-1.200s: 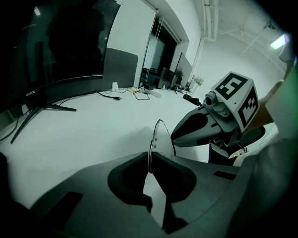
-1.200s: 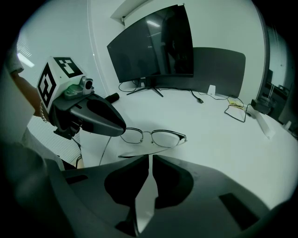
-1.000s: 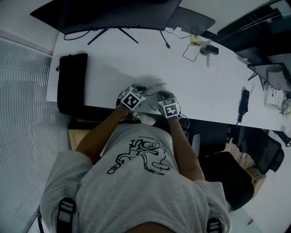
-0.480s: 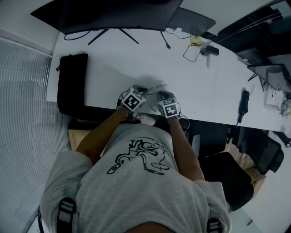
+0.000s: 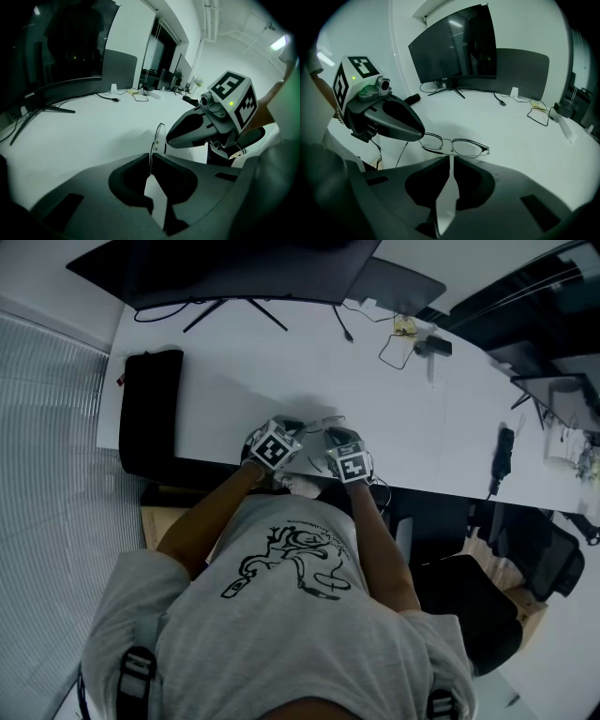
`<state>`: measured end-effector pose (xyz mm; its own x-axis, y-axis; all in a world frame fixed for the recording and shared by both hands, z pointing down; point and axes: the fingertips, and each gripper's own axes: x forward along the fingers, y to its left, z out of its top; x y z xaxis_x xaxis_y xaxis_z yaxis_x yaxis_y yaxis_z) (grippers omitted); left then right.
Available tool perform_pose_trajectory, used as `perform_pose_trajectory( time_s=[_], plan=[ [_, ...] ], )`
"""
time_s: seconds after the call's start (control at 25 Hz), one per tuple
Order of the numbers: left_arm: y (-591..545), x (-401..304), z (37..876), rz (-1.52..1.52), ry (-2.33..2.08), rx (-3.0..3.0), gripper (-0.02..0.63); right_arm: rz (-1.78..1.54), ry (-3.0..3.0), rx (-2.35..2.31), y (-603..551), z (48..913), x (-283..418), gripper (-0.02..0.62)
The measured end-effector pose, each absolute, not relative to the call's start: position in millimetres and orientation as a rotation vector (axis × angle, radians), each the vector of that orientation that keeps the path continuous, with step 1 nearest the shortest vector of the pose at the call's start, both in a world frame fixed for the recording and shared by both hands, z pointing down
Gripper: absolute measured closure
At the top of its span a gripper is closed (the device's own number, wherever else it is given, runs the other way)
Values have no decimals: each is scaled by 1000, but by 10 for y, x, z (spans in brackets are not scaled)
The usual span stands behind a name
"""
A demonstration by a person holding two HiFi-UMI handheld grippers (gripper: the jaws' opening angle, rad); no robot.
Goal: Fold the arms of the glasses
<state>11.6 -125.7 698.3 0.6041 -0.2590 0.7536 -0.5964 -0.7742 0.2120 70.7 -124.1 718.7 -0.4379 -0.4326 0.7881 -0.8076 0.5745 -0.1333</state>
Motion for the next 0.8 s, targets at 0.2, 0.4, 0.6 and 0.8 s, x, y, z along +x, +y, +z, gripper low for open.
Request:
perform_pose_trajectory(
  time_s=[0.2,0.4,0.6,0.8],
  plan=[
    [-1300,88,7005,1026,-691,2385,568,653,-2091,968,-1189,7131,668,560],
    [-1363,47,7003,1028,-718,2391,569,648,-2121,956,-1119,7086,631,558],
    [-1441,-7,7016,1029,-747,2390,569,641,-2155,917,-1028,7012,535,538],
    [-1526,-64,7031,1035,-775,2384,571,636,-2168,850,-912,7027,438,451]
  ],
)
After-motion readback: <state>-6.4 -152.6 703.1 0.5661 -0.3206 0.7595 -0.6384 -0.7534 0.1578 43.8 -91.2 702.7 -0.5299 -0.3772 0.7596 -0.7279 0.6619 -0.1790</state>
